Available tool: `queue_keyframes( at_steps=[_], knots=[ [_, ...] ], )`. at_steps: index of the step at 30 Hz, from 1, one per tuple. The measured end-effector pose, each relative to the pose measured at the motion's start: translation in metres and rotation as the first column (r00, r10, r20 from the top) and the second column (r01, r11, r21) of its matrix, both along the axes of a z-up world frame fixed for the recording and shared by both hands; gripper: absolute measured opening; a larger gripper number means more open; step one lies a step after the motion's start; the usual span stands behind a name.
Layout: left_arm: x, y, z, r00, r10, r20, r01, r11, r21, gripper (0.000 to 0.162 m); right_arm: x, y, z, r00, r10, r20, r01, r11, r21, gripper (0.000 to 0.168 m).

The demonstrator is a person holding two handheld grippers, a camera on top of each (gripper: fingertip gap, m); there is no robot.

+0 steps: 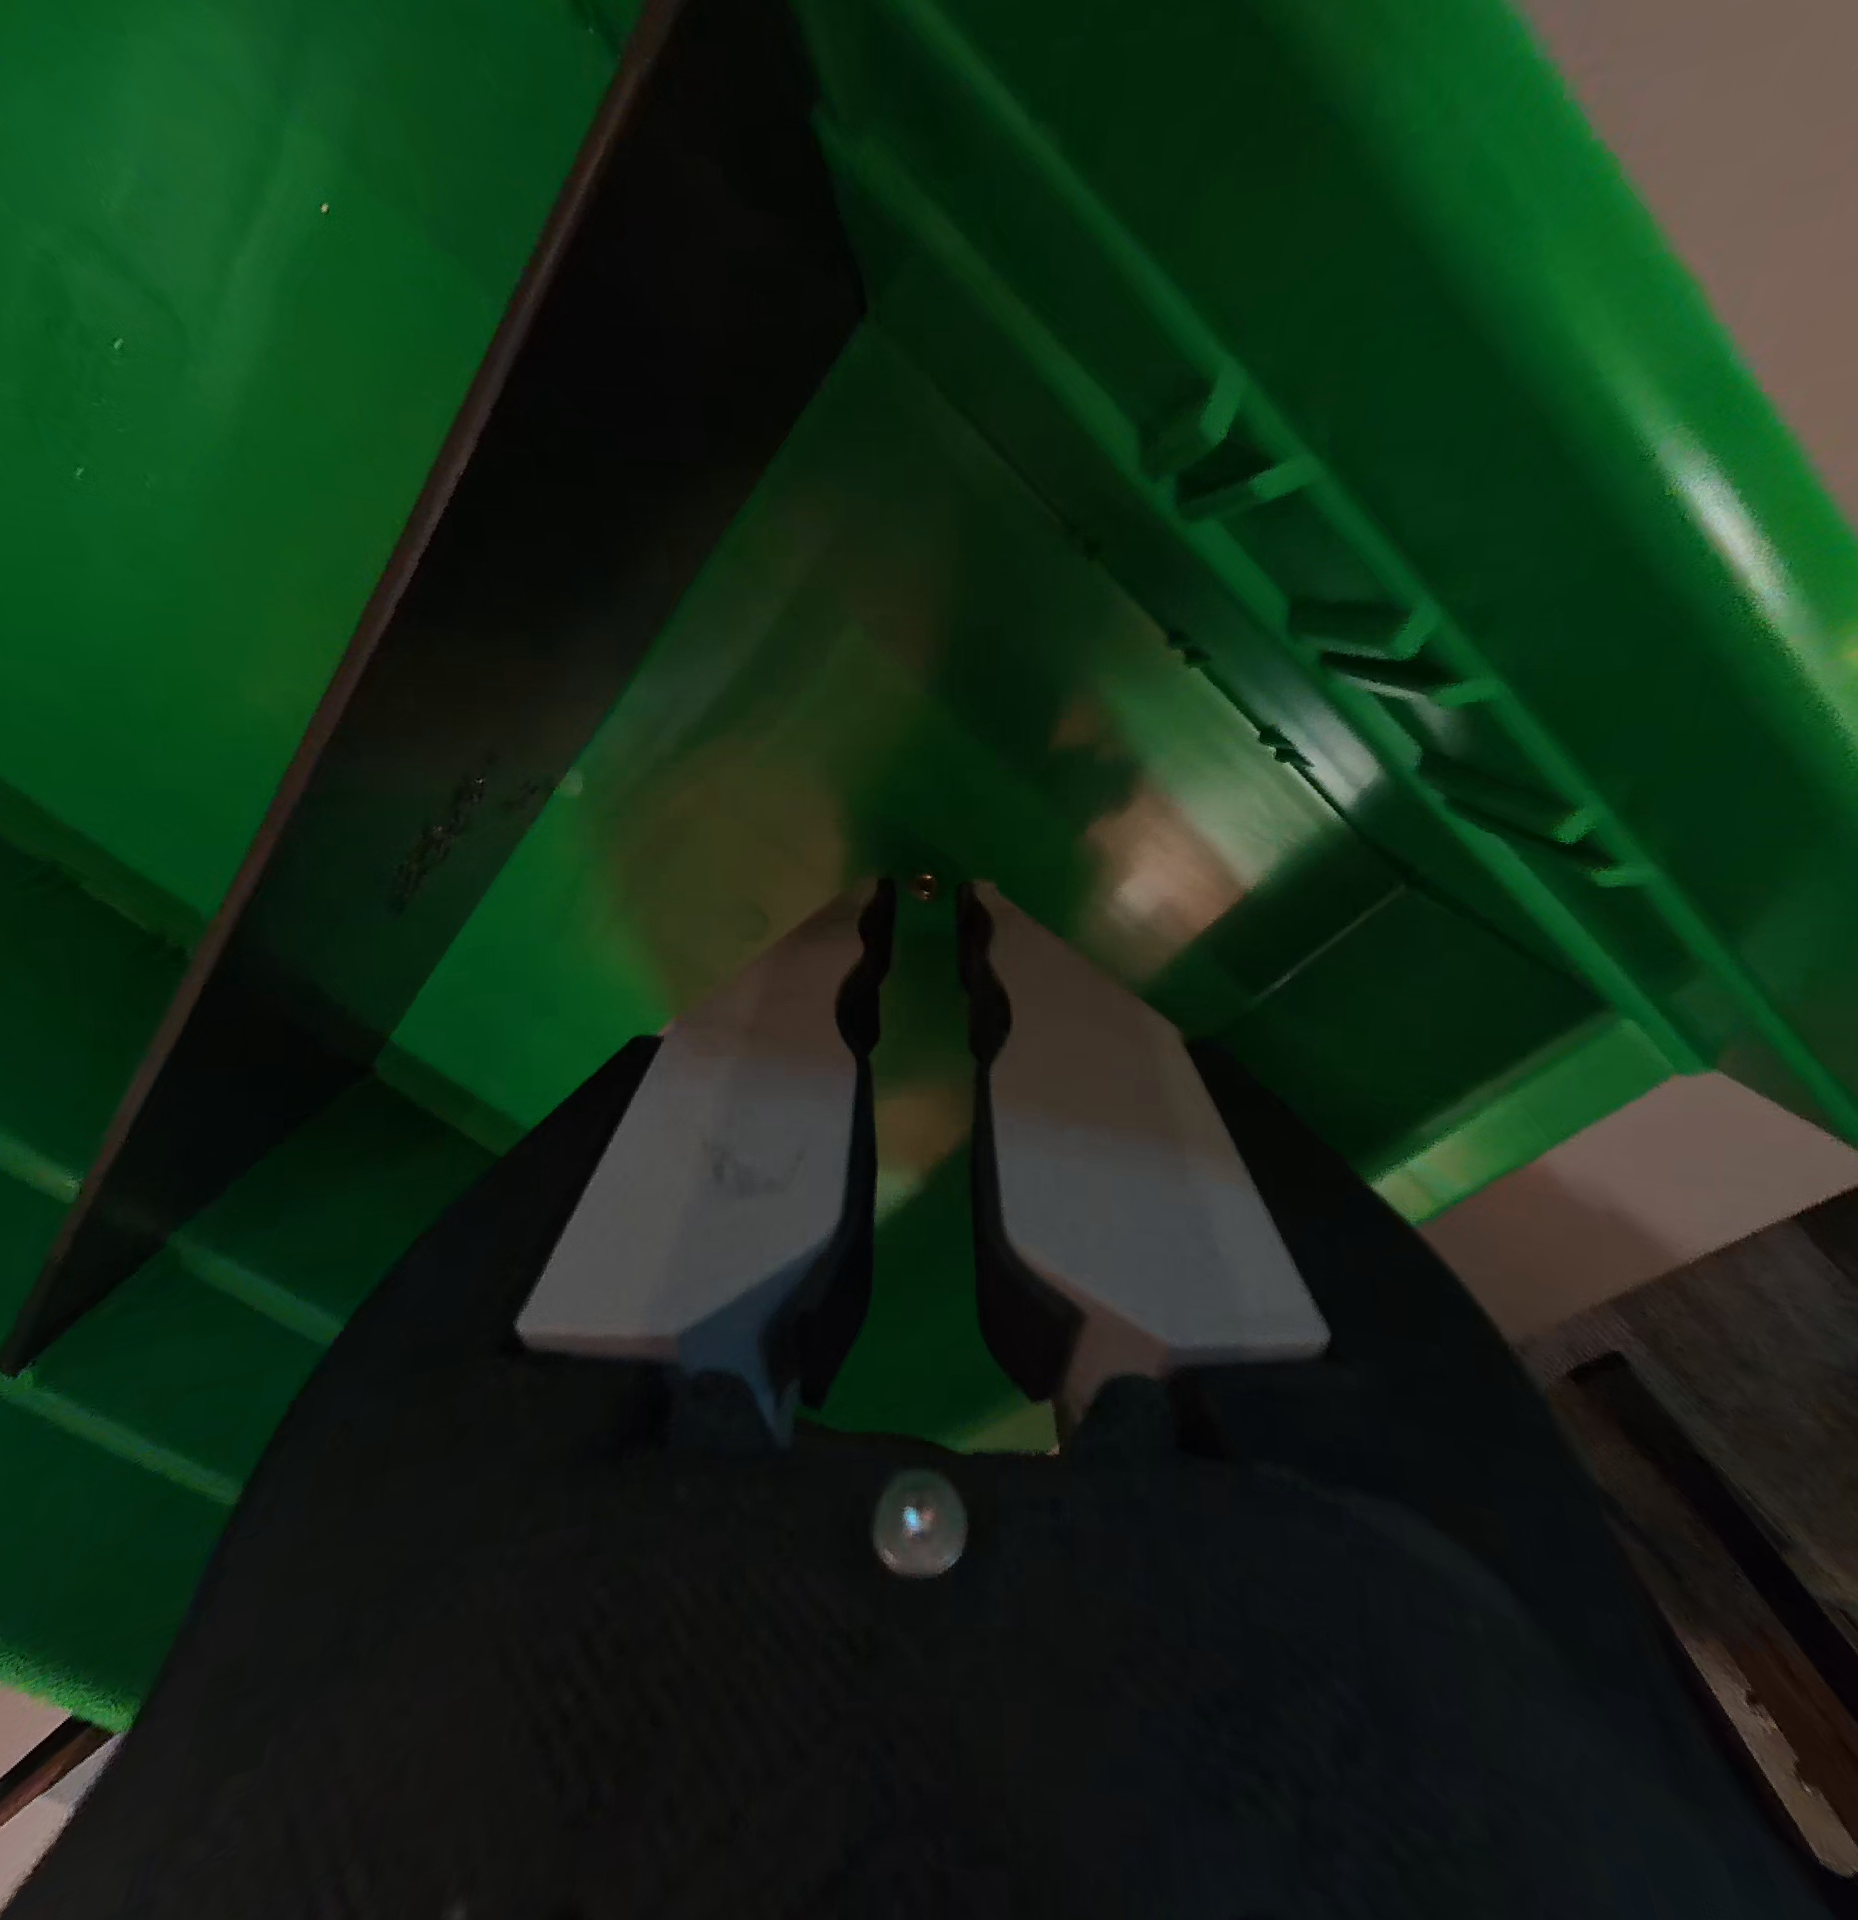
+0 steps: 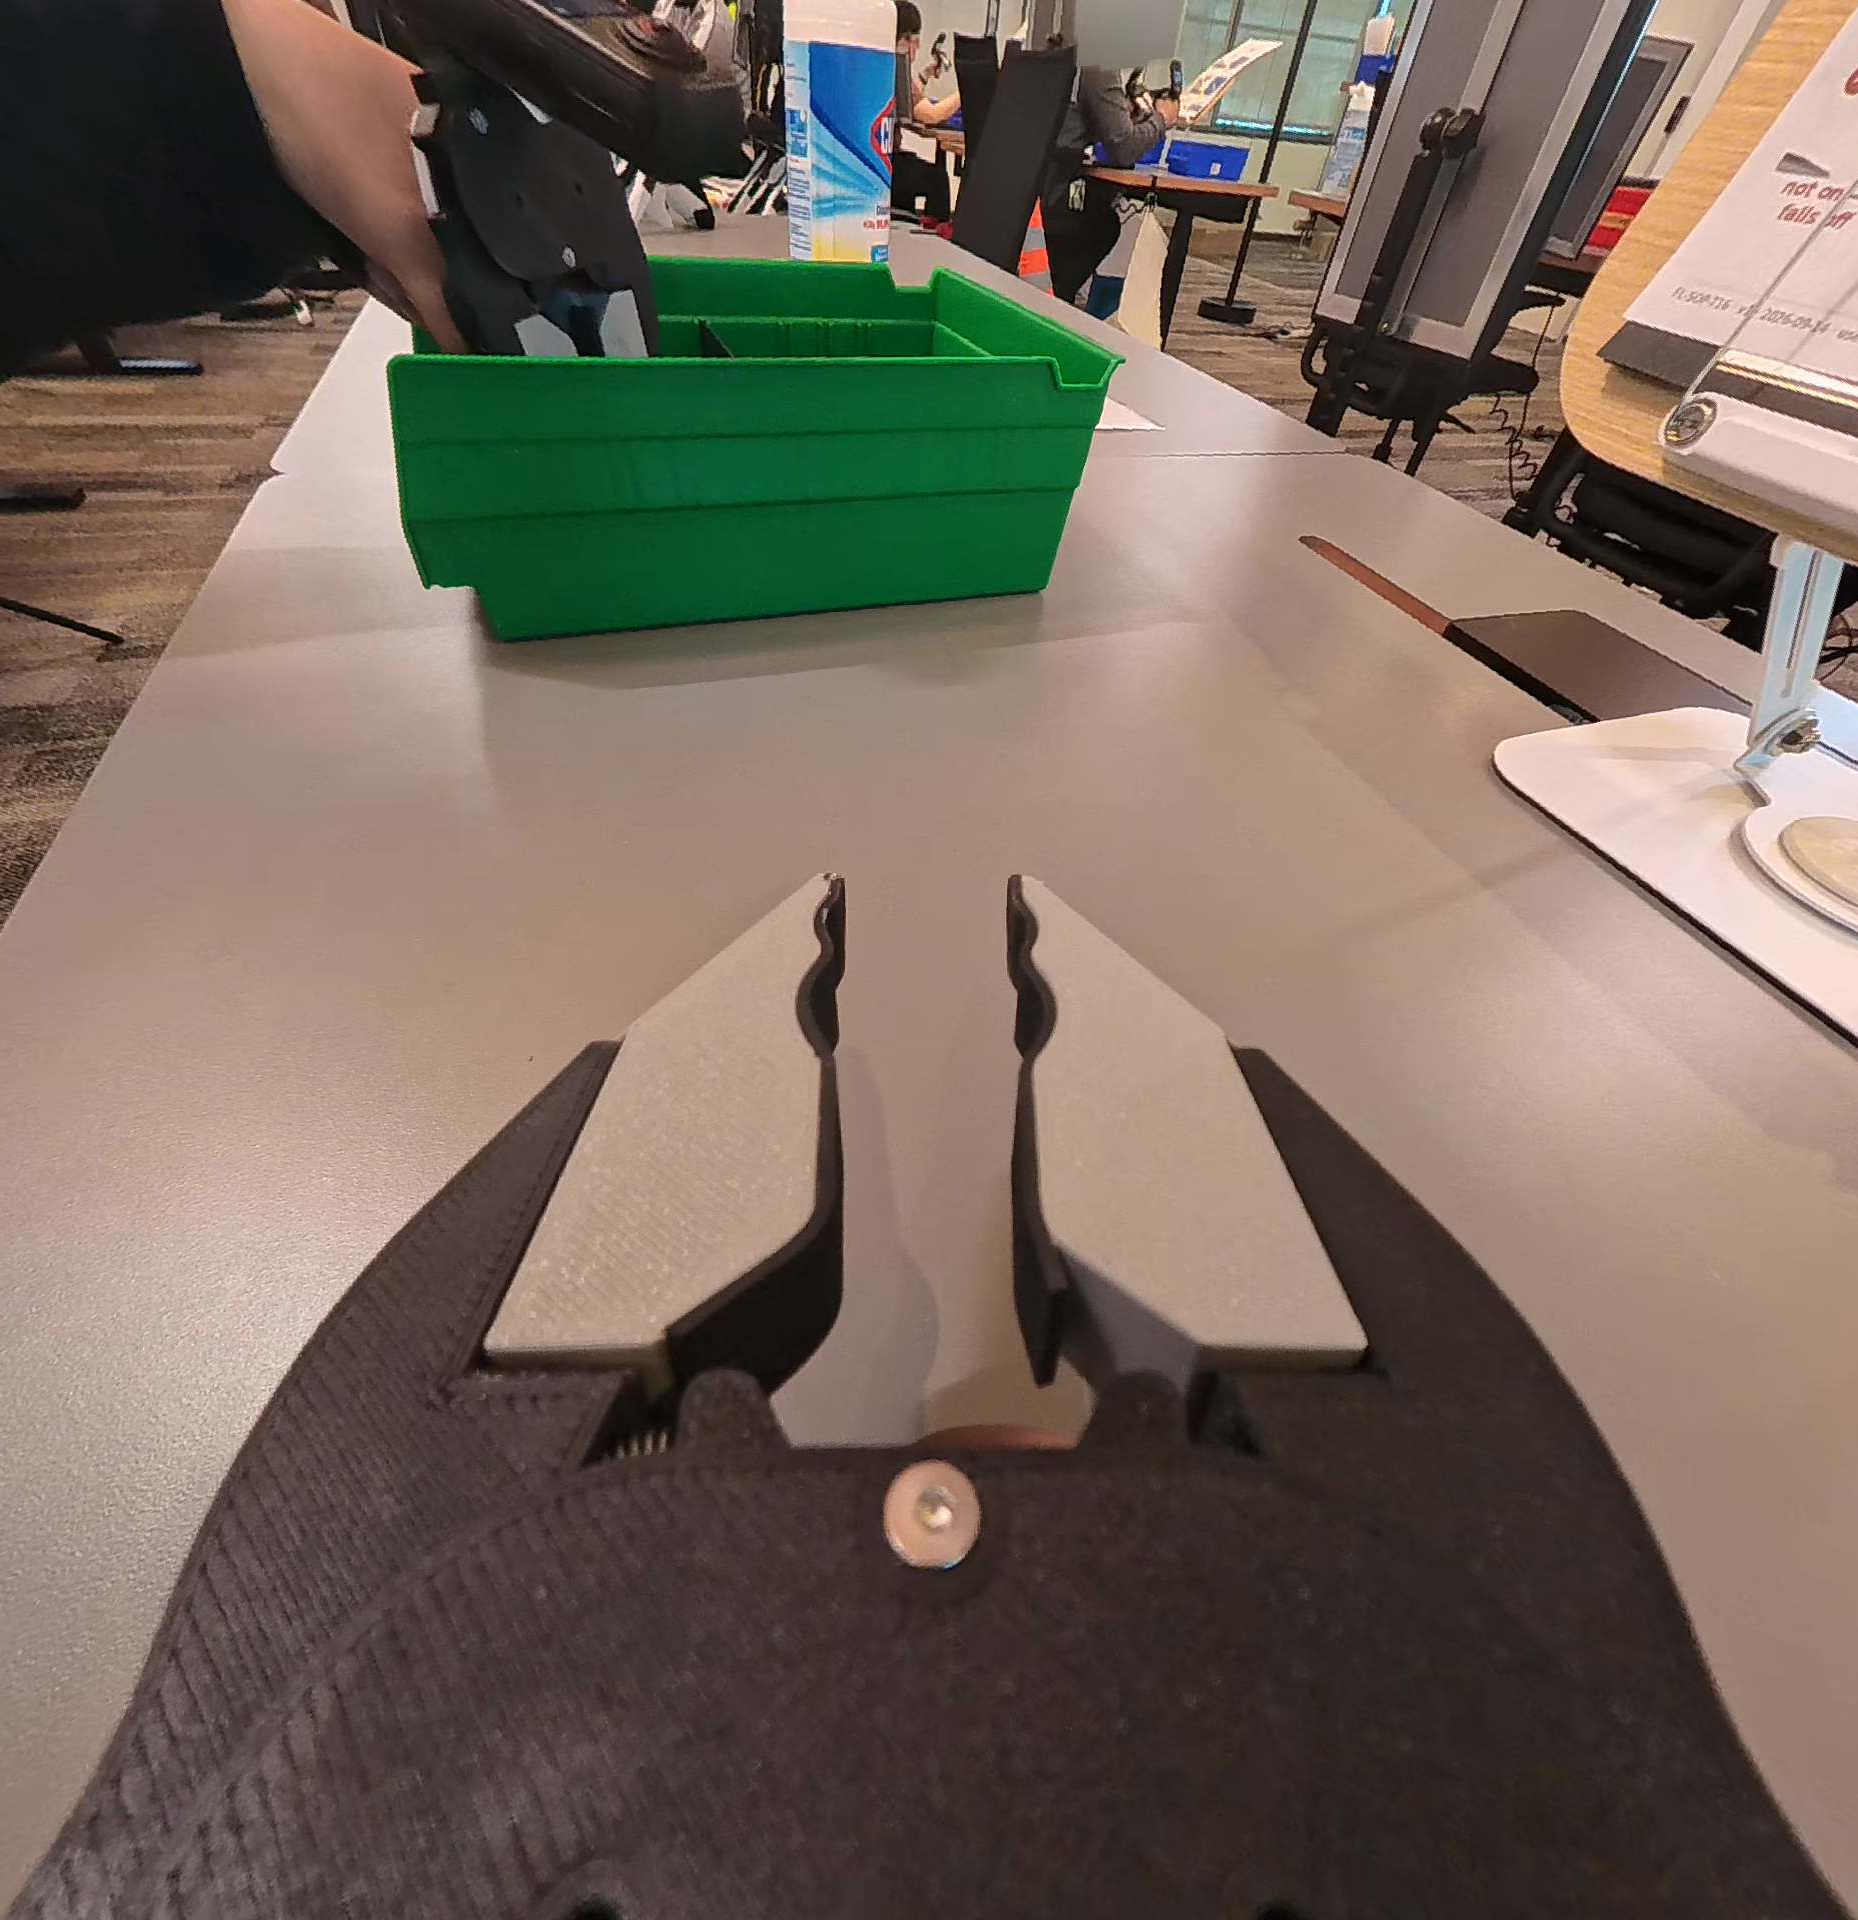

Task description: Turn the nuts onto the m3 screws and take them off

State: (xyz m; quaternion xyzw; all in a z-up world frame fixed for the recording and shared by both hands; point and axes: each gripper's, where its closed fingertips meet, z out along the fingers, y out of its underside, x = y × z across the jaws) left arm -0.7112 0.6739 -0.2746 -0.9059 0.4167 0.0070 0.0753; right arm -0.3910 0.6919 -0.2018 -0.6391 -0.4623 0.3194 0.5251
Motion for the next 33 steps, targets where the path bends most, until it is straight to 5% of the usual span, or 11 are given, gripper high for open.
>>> queue_keyframes(
  at_steps=[33],
  knots=[
    [0.0018,-0.0017,-0.0015,1.0,-0.015,-0.008,0.015,1.0,0.027,0.002,-0.0002,-0.0001,0.0001,1.0,0.0,0.003,0.0,1.0,0.004,0.028]
  ],
)
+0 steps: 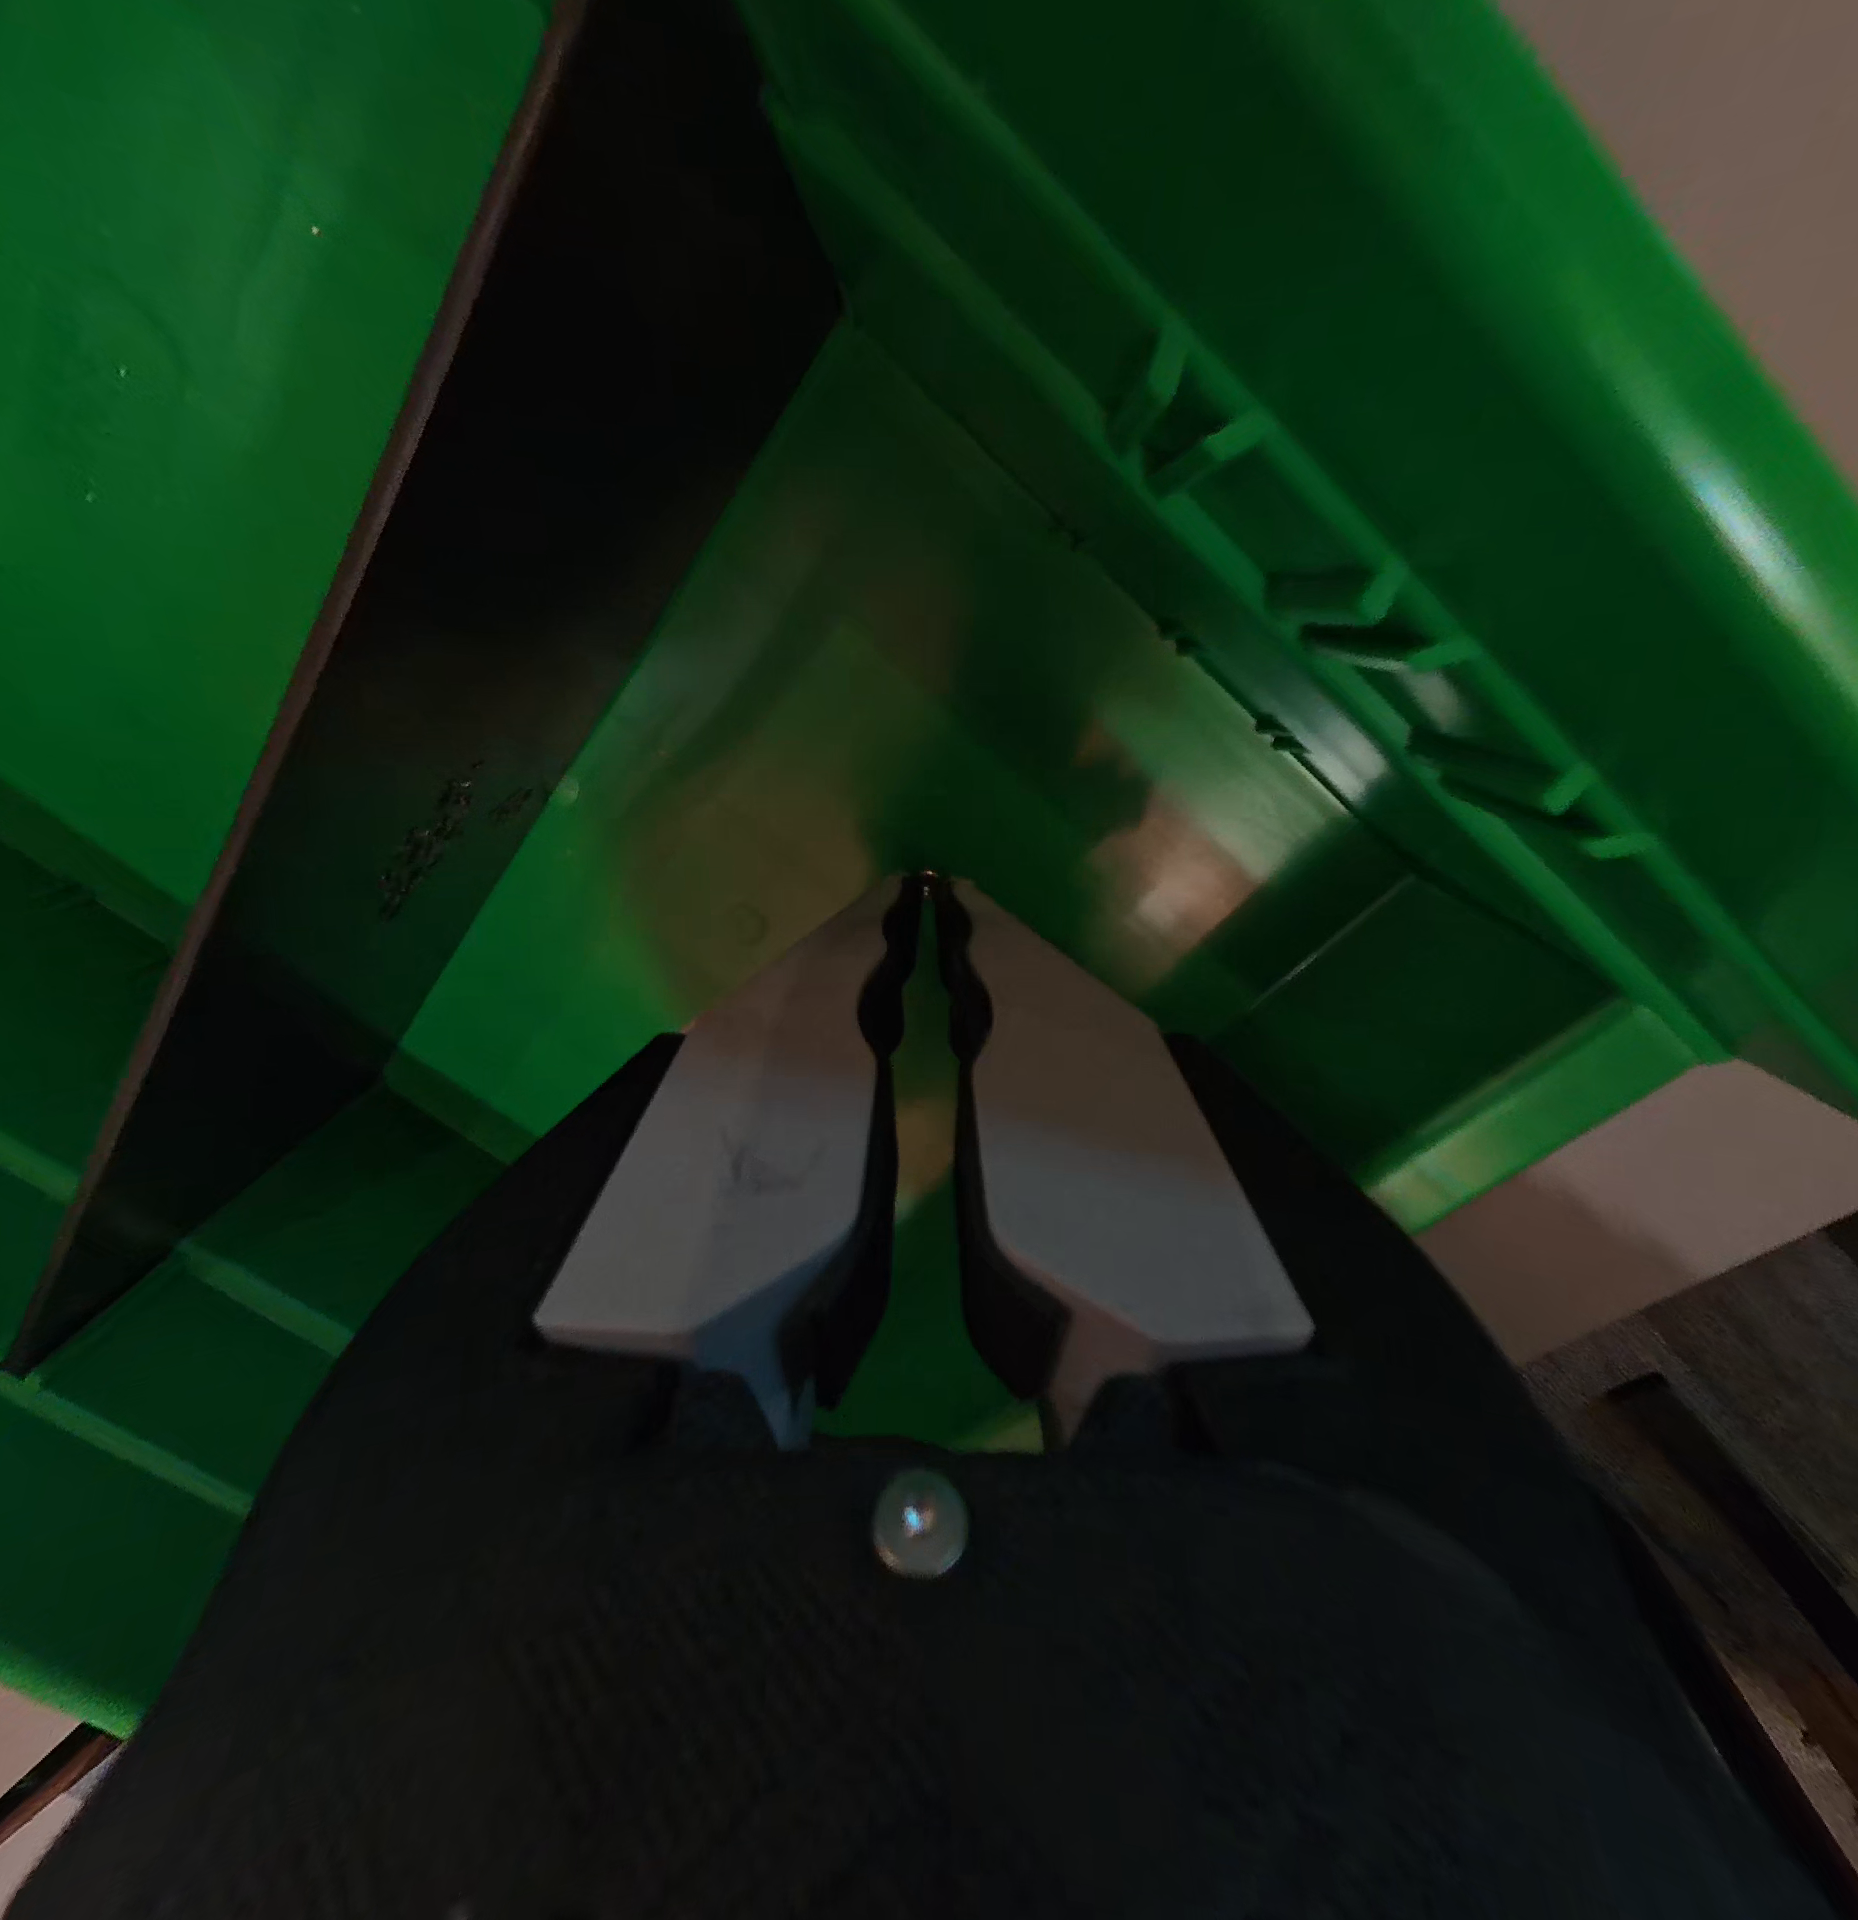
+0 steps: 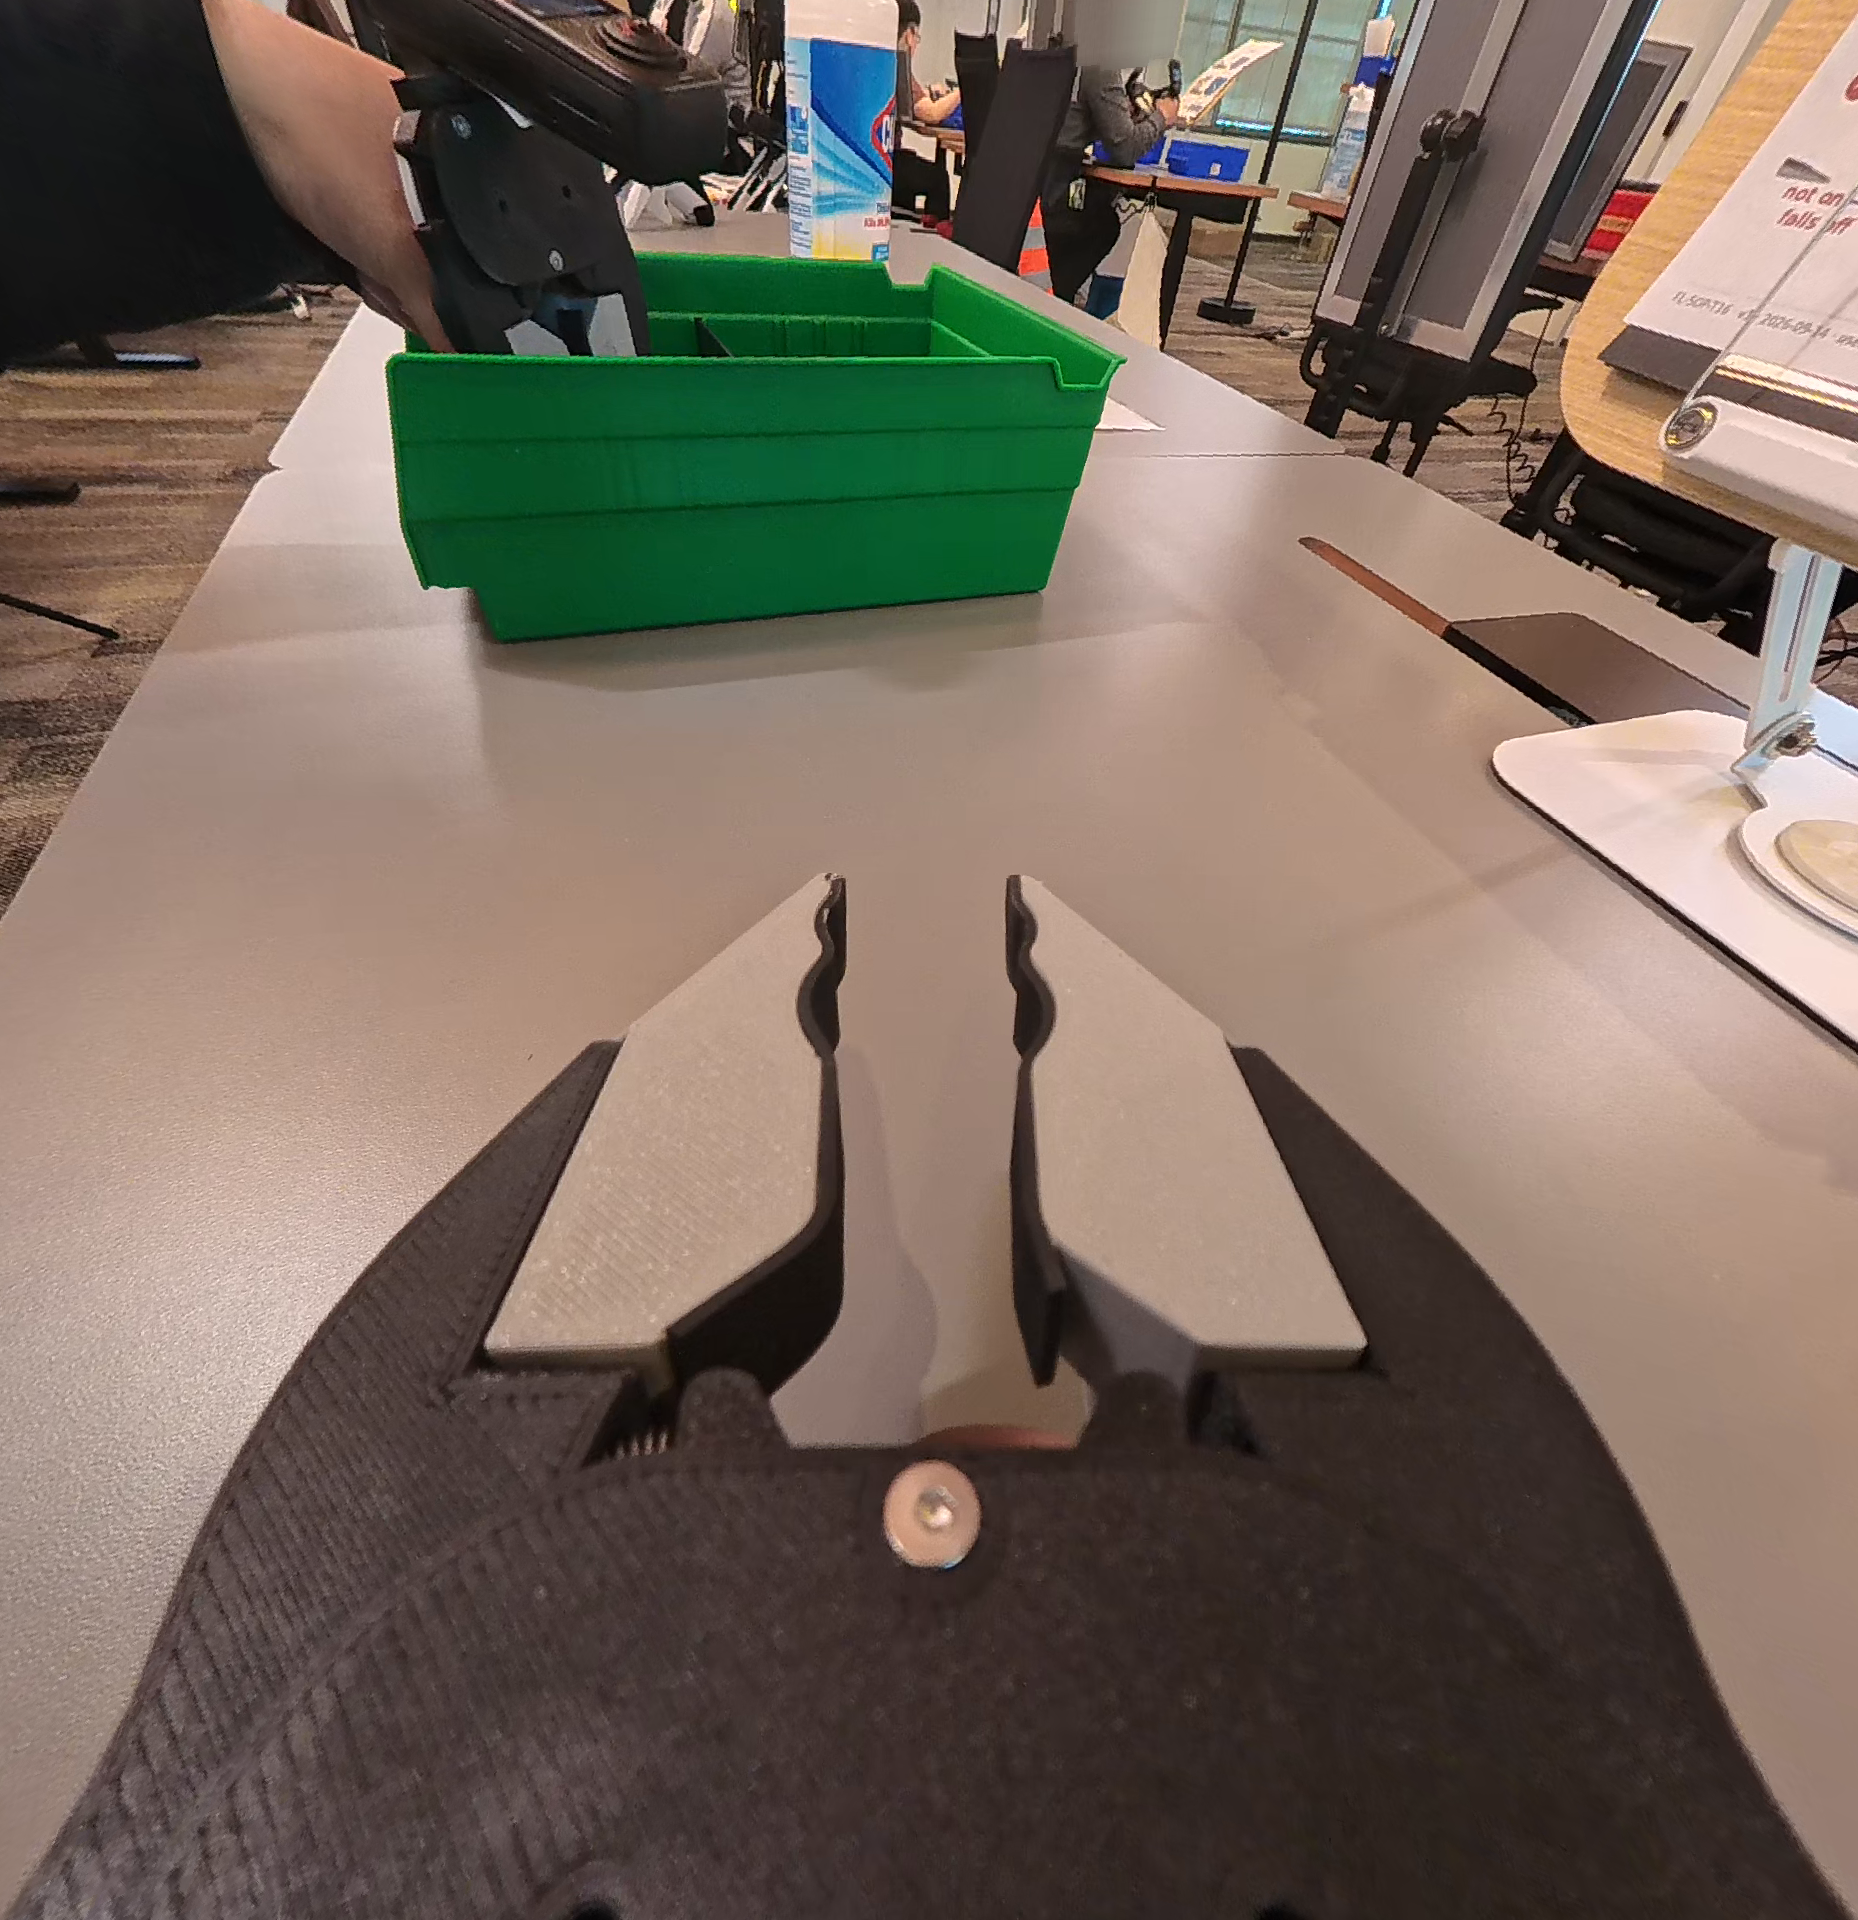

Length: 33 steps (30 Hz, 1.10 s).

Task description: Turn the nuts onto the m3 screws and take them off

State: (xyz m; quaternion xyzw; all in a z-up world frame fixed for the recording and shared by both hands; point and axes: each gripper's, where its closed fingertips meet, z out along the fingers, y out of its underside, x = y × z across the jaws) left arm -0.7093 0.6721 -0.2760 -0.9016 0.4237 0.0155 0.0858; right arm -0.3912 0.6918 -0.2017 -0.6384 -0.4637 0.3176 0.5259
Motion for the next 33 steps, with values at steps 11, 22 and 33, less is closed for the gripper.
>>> queue_keyframes(
  at_steps=[11,22,33],
  knots=[
    [-0.0011,0.0036,0.0002,1.0,0.001,-0.002,-0.001,1.0,0.002,0.001,-0.0002,0.0002,-0.0001,1.0,0.002,-0.001,-0.002,1.0,-0.003,0.028],
    [-0.0007,0.0037,0.0036,1.0,-0.001,-0.004,0.001,1.0,0.005,0.001,-0.0002,0.0,-0.0003,1.0,0.003,0.0,-0.003,1.0,-0.003,0.028],
    [-0.0016,0.0037,0.0099,1.0,0.0,-0.013,0.0,1.0,0.011,0.001,-0.0003,-0.0004,-0.0004,1.0,0.003,0.001,-0.003,1.0,-0.002,0.028]
  ],
)
